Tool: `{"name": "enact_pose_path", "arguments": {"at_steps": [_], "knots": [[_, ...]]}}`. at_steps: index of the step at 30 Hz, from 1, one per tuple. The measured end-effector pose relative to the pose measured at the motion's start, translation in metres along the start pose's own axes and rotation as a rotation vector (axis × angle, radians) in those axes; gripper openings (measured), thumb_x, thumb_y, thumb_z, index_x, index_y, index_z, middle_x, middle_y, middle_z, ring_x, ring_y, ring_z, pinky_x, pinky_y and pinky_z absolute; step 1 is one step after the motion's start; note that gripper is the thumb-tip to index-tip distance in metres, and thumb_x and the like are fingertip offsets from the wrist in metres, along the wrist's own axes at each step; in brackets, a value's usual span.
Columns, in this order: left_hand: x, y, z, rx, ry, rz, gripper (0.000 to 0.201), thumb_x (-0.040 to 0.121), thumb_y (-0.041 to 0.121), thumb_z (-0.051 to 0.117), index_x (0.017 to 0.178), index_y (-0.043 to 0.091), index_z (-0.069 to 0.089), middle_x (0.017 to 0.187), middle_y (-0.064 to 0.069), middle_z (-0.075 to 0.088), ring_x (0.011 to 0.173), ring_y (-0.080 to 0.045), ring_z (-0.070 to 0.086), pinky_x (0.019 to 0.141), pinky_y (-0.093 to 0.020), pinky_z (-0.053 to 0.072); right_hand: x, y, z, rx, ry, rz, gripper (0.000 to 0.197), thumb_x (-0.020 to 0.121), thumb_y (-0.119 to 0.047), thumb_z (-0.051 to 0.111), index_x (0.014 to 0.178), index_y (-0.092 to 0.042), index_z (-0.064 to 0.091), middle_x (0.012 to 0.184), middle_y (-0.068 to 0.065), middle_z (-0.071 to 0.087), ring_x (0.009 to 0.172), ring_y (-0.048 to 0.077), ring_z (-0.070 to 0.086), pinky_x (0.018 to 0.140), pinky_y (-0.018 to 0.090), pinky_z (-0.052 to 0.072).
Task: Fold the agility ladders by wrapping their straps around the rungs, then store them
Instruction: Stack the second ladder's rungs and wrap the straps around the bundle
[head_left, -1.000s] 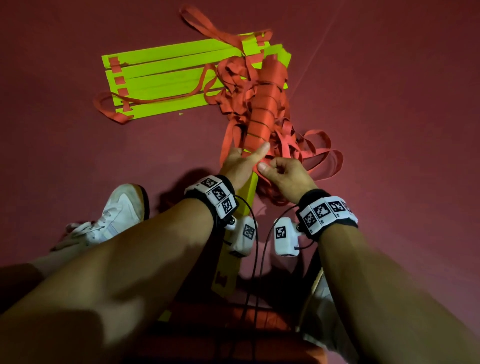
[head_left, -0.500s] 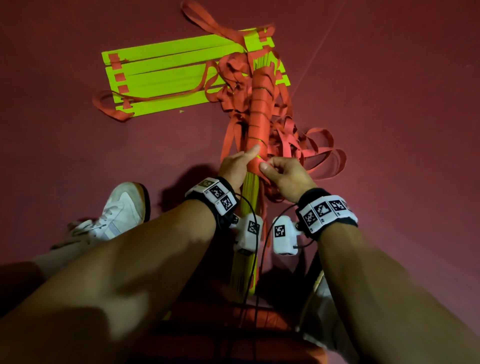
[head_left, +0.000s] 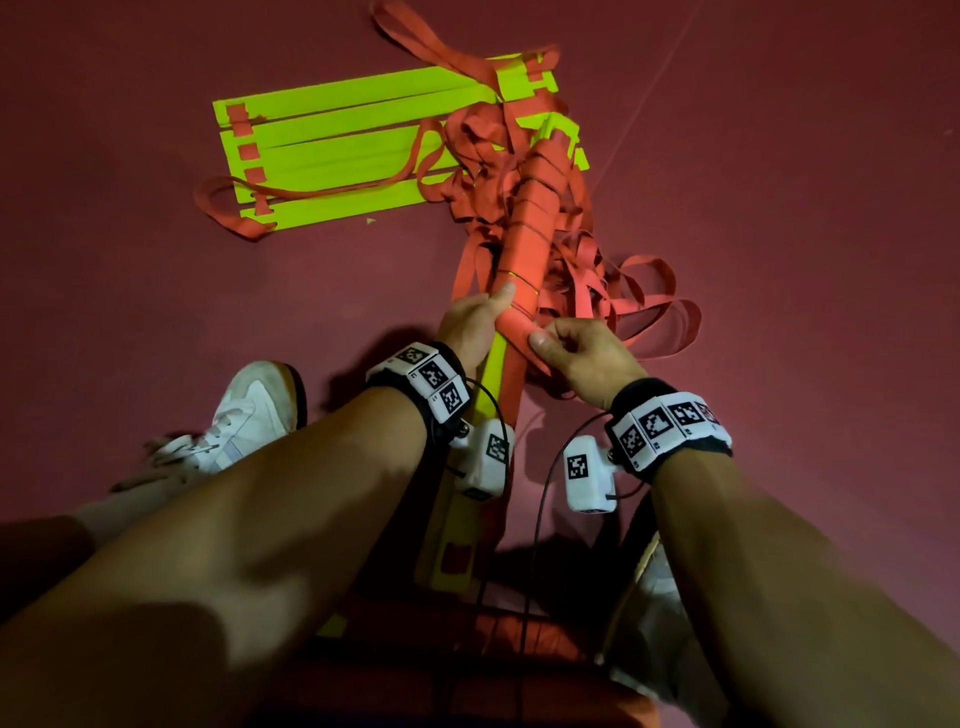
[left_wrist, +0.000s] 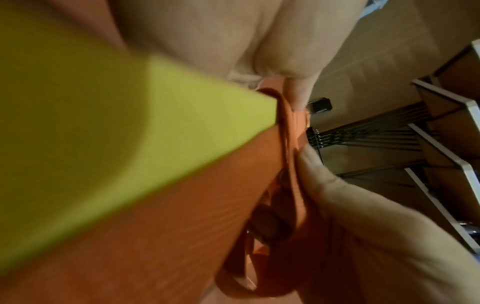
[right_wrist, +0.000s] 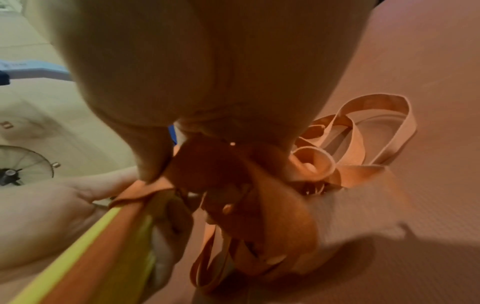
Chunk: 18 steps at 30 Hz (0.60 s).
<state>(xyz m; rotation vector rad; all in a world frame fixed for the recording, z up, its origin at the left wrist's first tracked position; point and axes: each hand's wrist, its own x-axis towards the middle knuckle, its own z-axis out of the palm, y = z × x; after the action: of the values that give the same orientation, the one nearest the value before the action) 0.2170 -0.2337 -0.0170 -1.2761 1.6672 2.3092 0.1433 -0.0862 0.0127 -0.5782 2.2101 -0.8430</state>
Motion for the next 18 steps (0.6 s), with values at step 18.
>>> {"name": "enact_pose_path", "arguments": {"at_steps": [18], "knots": [[0.01,-0.001,-0.011,0.093,-0.181,0.134,0.065,0.053,0.063,0.088,0.098,0.019,0.076,0.102,-0.01,0.076,0.108,-0.037,0.068,0.104,-0.054,0.05,-0.004,-0.009,-0.011,-0.061,0.066,-0.114,0.05,0.101,-0.04,0.052,0.06,-0.011,0.053,0.052,0.001,0.056,0.041,0.005,0.044,0.046,0.014,0.032]]}}
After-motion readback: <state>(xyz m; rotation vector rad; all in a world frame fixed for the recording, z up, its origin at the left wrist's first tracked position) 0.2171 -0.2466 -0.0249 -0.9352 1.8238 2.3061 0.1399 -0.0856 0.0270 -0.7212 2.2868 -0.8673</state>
